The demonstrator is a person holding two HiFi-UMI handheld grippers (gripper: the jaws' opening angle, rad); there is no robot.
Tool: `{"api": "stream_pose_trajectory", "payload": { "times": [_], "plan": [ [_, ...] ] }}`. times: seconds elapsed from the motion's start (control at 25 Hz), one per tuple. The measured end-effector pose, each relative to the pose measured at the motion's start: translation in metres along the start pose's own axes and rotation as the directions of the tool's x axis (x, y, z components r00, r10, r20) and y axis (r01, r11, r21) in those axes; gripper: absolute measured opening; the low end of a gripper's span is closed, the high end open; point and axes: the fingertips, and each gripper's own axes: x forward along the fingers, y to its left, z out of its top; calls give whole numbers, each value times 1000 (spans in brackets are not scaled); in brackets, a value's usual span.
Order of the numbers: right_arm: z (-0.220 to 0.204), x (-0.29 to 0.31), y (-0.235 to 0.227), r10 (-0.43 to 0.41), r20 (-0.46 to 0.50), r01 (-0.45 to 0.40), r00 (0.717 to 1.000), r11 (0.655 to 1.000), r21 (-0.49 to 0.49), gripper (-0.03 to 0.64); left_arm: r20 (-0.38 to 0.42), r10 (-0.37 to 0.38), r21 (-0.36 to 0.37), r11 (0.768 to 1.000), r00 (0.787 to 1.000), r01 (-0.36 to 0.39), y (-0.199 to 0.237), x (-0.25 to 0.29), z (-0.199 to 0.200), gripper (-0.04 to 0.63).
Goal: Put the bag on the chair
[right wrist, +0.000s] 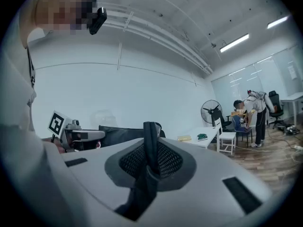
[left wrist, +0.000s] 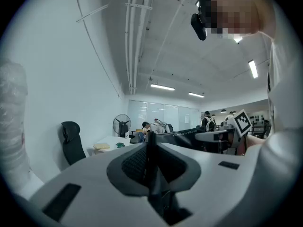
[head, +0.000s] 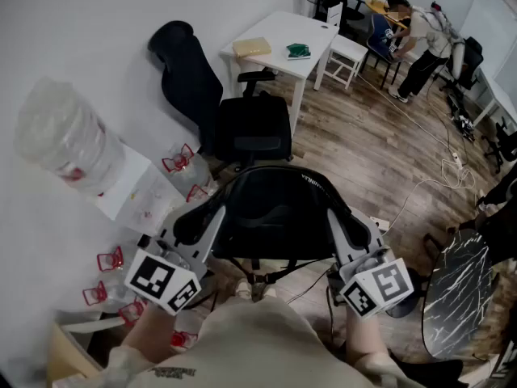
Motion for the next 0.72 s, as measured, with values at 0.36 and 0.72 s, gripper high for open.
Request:
{"api": "stream_pose_trajectory", "payload": {
  "times": [0.36, 0.72],
  "plan": [
    [12, 9, 11, 7, 25, -7, 1000, 1000, -22, 58, 17, -3, -7, 1000, 1000, 3, 17, -9, 8, 67],
    [7, 28, 33, 15, -10, -15, 1000, 999, -47, 58, 15, 9, -4, 1000, 1000, -9, 42, -24, 6, 67]
  ]
}}
